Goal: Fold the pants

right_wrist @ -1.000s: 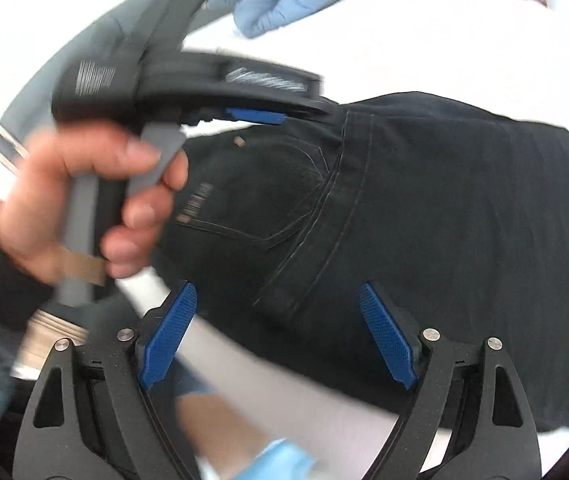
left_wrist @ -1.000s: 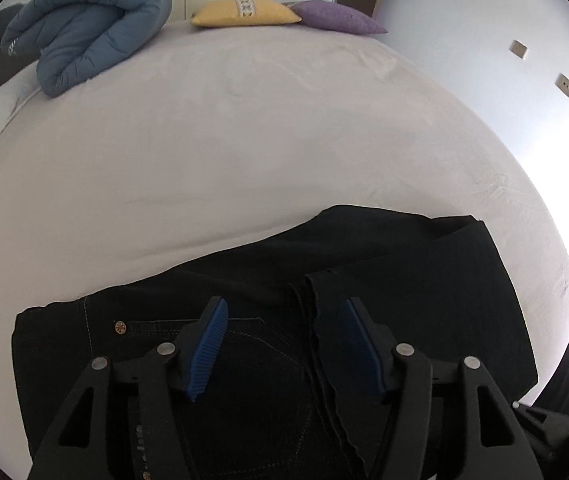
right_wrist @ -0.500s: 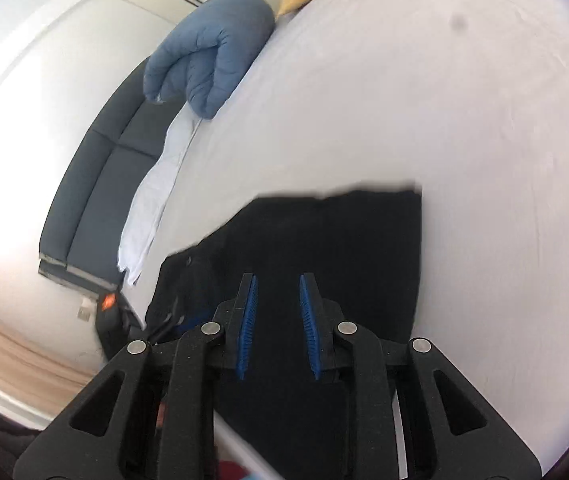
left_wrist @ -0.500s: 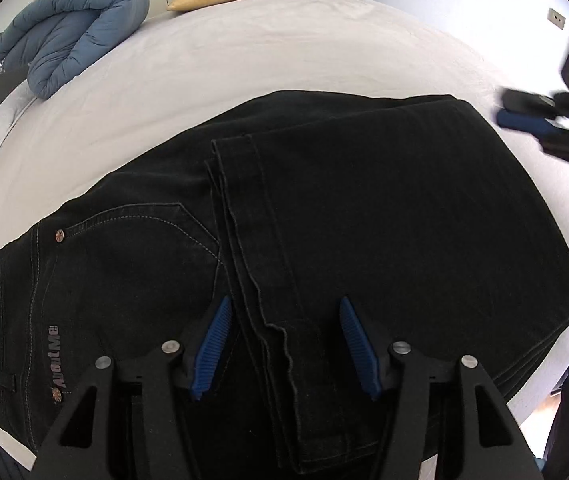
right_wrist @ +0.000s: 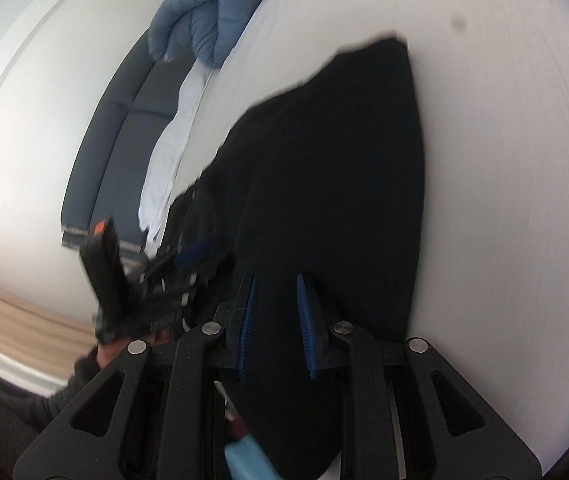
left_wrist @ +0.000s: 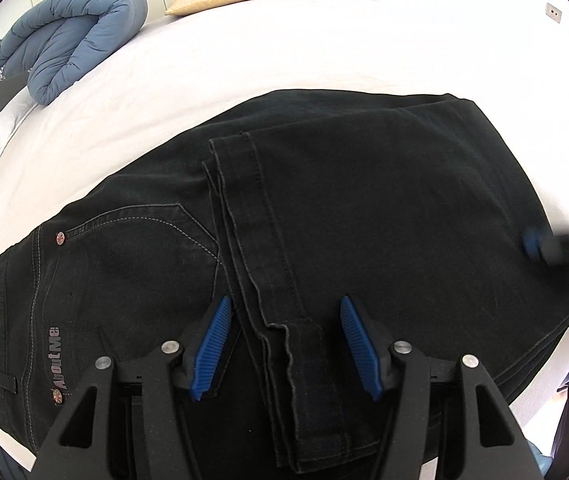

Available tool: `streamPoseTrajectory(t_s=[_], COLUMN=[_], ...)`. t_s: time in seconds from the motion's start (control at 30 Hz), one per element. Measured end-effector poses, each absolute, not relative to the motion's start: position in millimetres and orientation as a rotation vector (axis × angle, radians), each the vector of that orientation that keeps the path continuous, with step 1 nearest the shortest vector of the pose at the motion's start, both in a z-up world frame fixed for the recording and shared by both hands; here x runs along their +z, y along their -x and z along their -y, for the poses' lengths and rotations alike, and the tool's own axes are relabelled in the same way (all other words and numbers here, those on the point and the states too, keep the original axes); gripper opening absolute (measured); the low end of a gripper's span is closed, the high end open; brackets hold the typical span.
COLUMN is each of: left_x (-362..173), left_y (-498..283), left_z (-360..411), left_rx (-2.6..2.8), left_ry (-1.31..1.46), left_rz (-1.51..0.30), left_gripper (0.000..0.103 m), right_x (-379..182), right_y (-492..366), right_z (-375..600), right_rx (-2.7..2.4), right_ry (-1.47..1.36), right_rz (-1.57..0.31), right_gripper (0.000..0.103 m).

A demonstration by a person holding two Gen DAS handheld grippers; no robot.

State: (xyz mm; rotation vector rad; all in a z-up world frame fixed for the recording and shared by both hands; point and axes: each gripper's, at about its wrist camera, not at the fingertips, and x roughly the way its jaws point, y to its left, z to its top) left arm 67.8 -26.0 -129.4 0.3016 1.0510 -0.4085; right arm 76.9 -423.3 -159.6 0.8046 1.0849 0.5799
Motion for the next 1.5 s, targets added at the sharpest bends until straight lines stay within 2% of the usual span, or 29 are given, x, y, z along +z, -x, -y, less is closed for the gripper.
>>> streamPoseTrajectory(t_s=[0.27,0.33,0.43,0.63,0.83,0.93,1.03,1.07,1.1,1.13,1.17,1.27,1.5], left_x=[-129,-130,-130,-132,-131,-127,-116,-107,-100,-93,-89,-82,-93], left_y=[-65,-65,-63,-58,-59,-60,-54,-47,-42,-35,-30,-12,4], left_z=[24,23,22,16,7,-1,-14,-27,-38,-55,-69,-126,-244], left_rx=[-0.408,-0.409,-0.408,-0.411,-0.420,-0.433,-0.430,-0.425,-0.421,-0.404,-0.379,-0.299,-0.116], left_ry=[-0.294,-0.287,-0.276,-0.263,-0.214,-0.155,-0.077,0.002,0.060,0.146,0.208,0.434,0.801], left_rz=[-1.041,-1.038,-1.033,-1.007,-1.009,-1.004,-1.015,-1.001,-0.984,-0.960,-0.943,-0.902,-0.836], left_gripper=[0.061,0.061,0.061,0.061,0.061,0.067,0.073,0.073,0.078,0.086,0.089,0.090,0.090], right_x=[-153,-152,-145,-146,-143,-134,-117,-109,-103,-94,-85,-54,-32], right_y=[-21,-24,-26,-25,-24,-18,-15,-13,-12,-10,-8,-13,-94], right_z=[382,373,360,361,360,354,343,341,340,340,339,331,297], right_rx=[0.526,0.498,0.471,0.437,0.427,0.414,0.342,0.319,0.324,0.339,0.335,0.368,0.544], right_ry=[-0.805,-0.753,-0.651,-0.649,-0.616,-0.539,-0.488,-0.501,-0.531,-0.573,-0.596,-0.575,-0.691], right_rz=[-1.063,-1.076,-1.074,-1.044,-1.011,-0.954,-0.977,-0.992,-0.990,-0.971,-0.938,-0.840,-0.852], right_gripper=[0.018,0.013,0.011,0.002,0.001,0.002,0.013,0.027,0.043,0.083,0.098,0.098,0.094])
